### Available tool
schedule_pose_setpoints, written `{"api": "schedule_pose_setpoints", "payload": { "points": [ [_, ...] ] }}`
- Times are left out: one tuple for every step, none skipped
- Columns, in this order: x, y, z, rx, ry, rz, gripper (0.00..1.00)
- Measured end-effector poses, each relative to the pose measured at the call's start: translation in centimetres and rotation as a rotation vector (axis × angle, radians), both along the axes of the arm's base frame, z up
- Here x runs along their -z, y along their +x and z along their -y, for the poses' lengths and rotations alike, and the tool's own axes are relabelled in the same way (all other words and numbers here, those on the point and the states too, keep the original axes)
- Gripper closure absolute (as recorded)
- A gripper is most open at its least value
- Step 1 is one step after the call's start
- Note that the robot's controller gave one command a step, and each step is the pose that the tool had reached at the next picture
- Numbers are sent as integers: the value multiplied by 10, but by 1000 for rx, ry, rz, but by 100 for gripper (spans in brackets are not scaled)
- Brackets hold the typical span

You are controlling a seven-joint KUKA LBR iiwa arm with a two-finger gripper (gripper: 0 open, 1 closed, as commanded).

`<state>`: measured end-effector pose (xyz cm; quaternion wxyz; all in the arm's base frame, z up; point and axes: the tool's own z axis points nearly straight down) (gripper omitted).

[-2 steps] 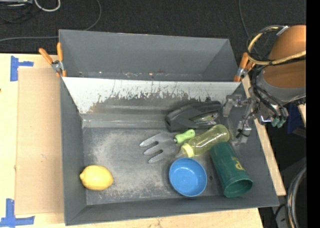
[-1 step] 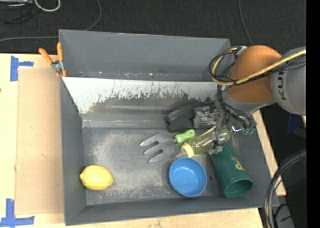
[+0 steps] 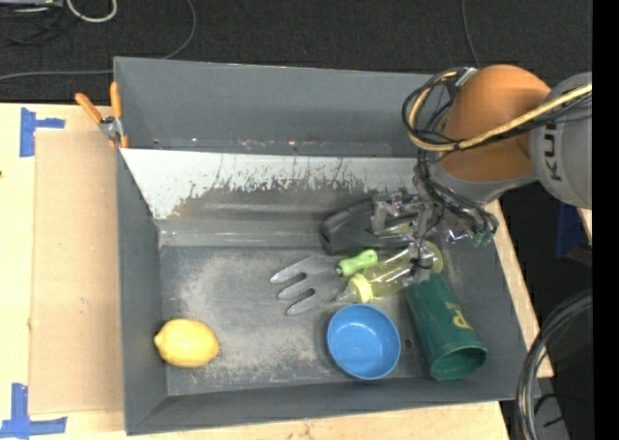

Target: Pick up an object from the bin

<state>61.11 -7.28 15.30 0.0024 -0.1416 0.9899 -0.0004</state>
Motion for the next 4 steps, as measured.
{"api": "schedule_pose_setpoints", "payload": {
  "points": [
    [56, 5, -35, -366, 6, -22, 0],
    [81, 0, -38, -385, 4, -13, 0],
    [82, 8, -39, -581, 10, -28, 100],
    [82, 8, -39, -580, 10, -27, 100]
  ]
}}
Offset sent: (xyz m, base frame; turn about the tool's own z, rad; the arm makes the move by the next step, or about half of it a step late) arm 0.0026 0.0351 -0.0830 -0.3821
